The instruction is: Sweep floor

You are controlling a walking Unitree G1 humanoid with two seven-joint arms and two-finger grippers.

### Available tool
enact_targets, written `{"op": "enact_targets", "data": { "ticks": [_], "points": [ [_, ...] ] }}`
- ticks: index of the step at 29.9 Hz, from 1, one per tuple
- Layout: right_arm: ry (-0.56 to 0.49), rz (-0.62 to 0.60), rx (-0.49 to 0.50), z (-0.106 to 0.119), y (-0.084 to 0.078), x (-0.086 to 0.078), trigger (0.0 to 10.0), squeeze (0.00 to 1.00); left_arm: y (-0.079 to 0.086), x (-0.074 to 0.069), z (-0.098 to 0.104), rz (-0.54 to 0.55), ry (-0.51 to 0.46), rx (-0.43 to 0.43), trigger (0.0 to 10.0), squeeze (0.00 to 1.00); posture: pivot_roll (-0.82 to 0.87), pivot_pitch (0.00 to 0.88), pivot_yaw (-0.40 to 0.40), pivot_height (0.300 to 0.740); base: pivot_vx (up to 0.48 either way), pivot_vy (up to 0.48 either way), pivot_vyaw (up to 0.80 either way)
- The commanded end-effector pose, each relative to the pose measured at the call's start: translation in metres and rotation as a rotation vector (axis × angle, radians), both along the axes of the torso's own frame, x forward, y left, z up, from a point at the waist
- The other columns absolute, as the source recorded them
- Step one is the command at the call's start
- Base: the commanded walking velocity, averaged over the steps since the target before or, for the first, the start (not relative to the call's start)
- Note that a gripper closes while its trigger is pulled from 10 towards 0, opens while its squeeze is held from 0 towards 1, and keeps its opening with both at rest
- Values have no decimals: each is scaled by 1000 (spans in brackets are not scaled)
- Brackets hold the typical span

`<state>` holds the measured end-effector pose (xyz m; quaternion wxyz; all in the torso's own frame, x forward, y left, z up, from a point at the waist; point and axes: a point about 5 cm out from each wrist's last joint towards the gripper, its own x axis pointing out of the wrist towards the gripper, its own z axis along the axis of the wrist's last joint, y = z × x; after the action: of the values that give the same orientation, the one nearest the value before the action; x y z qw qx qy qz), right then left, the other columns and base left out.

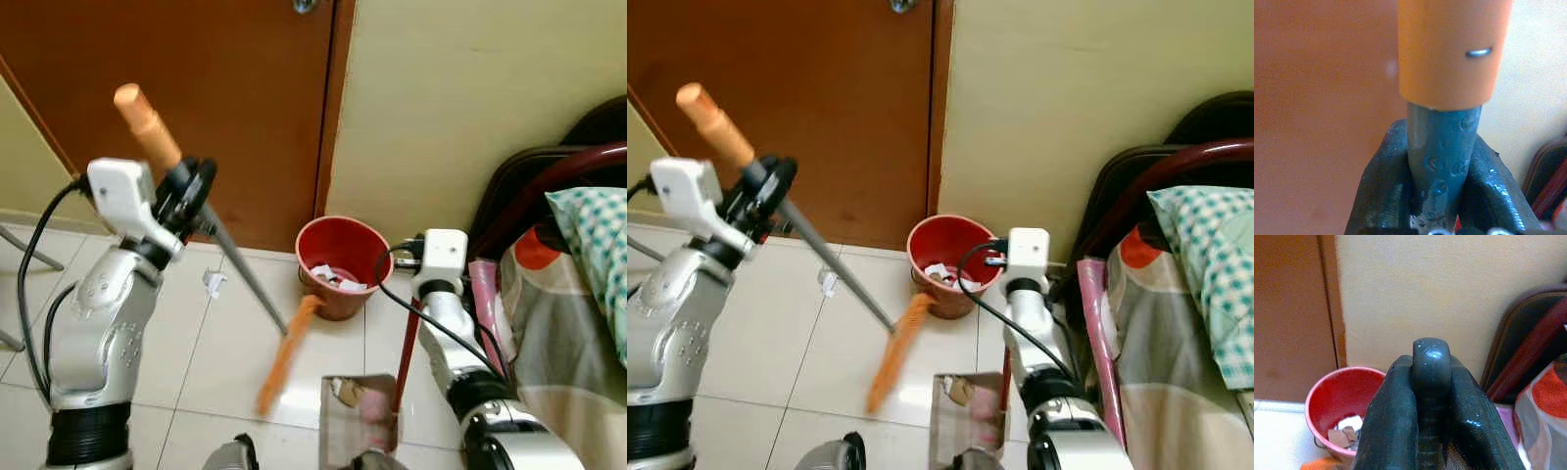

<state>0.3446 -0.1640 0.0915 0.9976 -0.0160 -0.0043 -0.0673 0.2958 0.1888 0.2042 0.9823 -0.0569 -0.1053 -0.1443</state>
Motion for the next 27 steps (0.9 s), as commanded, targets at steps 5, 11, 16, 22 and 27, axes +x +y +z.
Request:
{"op": "enact_targets", "data": {
  "ticks": [5,11,16,22,27],
  "points": [
    [-95,13,106,14,-9,-10,10000,0,11,-20,-42,79,94,150,10000,0,150,164,-31,740,0,0,0],
    [-112,25,136,19,-14,-22,10000,0,10,-31,-69,97,156,223,10000,0,139,145,-28,740,0,0,0],
    [-54,68,188,8,-18,-40,10000,0,-1,-29,-67,76,129,214,10000,0,131,133,-25,740,0,0,0],
    [-54,48,266,11,-17,-40,10000,0,-3,-26,-68,66,118,228,10000,0,128,119,-12,740,0,0,0],
    [-109,89,309,37,-4,-28,10000,0,26,-30,-88,204,159,332,10000,0,128,120,-11,740,0,0,0]
  ]
}}
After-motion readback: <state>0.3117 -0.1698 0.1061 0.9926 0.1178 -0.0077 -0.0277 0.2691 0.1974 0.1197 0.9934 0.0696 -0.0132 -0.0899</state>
